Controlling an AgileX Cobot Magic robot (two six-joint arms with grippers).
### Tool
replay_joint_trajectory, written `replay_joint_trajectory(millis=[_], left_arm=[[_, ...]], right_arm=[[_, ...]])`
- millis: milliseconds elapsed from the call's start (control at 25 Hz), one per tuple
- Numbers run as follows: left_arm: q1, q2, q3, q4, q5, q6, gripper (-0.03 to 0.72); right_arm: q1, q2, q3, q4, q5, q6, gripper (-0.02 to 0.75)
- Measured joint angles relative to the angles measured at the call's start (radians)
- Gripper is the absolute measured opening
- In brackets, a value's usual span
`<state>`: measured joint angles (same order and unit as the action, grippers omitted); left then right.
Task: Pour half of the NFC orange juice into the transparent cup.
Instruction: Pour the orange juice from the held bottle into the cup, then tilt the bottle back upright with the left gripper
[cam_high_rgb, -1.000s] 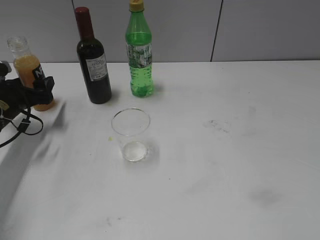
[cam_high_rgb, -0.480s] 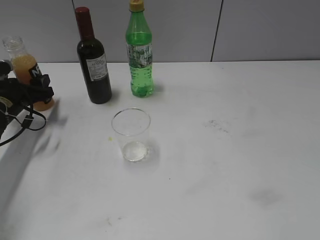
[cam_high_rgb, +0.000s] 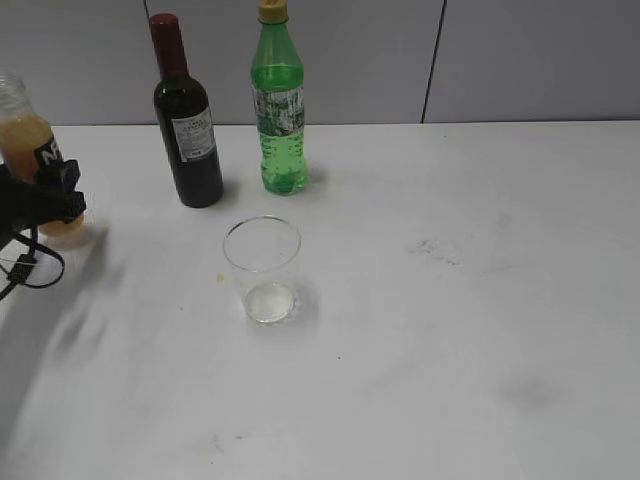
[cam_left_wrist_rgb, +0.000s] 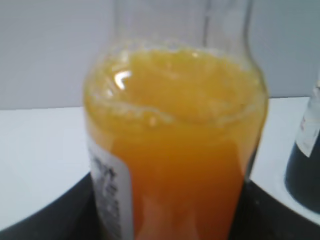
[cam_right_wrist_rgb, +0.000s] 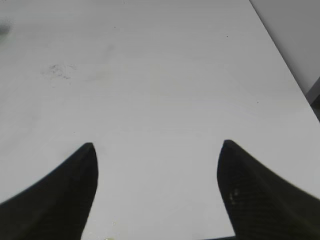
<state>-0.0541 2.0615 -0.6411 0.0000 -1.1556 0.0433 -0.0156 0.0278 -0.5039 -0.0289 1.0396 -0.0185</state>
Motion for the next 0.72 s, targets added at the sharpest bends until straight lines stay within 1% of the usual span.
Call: replay_joint_trajectory(millis=[80,240,400,440,640,720], left_arm=[[-0.005,-0.07,0.059,-0.007,0.004,0.055,0.478],[-0.072,-0.223,0.133,-0.117,0.113,0.224,0.478],[-0.201,-0.319,0.145,-0.298,0.183,0.416,0.478],[-0.247,-0.332,0.145,-0.356,0.184,0.476,0.478],[-0.433,-0.341,0.145,-0.582,0.204,0.785,0.478],[-0.498,-0.341,0.145,-0.652,0.205,0.9,0.478]], right_arm=[[0.0,0.0,0.0,0.0,0.0,0.0,0.571],[0.0,0.0,0.0,0.0,0.0,0.0,0.571],[0.0,0.0,0.0,0.0,0.0,0.0,0.571],[0.0,0.0,0.0,0.0,0.0,0.0,0.571],[0.0,0.0,0.0,0.0,0.0,0.0,0.571],[0.0,0.0,0.0,0.0,0.0,0.0,0.571]])
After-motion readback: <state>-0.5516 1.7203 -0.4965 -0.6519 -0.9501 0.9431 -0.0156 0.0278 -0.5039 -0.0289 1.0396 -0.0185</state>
